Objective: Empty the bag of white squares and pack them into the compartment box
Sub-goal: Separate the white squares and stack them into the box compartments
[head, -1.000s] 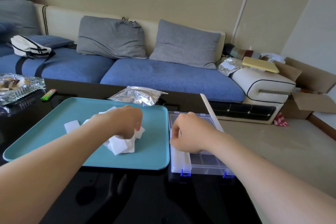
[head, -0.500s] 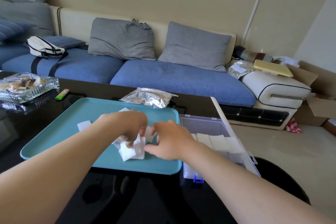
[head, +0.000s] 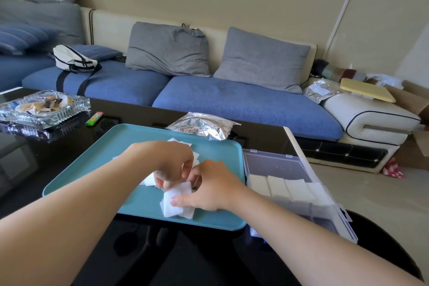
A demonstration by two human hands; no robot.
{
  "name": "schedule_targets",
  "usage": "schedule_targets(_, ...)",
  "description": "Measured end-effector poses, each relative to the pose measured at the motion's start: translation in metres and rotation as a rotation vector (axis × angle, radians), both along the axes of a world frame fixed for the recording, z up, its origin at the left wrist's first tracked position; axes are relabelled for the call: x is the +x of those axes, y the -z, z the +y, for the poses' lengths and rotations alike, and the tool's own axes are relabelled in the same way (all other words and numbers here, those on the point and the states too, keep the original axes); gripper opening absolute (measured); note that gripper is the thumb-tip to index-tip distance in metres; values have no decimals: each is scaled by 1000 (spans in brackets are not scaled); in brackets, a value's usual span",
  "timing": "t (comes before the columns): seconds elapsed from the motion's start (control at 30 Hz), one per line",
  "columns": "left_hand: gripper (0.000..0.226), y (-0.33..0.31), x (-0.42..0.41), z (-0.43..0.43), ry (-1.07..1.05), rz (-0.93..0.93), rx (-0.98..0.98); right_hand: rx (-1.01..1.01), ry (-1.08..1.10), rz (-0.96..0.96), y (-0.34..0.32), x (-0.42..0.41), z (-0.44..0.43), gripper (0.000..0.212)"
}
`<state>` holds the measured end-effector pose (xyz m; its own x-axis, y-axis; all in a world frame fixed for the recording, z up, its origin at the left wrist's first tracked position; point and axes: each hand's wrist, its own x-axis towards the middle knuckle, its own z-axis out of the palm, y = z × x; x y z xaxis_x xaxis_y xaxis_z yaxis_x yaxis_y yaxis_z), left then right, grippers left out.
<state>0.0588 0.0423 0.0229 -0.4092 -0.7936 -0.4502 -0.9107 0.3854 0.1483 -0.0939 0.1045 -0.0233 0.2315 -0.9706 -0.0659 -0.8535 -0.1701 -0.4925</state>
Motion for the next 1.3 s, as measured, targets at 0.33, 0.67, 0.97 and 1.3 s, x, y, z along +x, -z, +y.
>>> schedule_targets(0.33, 28, -7, -1, 5, -29, 18, 67, 122, -7, -76, 0, 0, -5, 11)
schedule_targets(0.67, 8, -18, -11, 5, -100, 419, -196, 131, 334, -638, -16, -44, -20, 6)
schedule_targets(0.97, 41, -20, -20, 11, -344, 1083, 263, -98, 316, -764, -23, -50, -7, 14)
schedule_targets(1.3, 26, -19, -25, 13, -278, 1041, 262, -330, 279, -295, -17, -57, -10, 26)
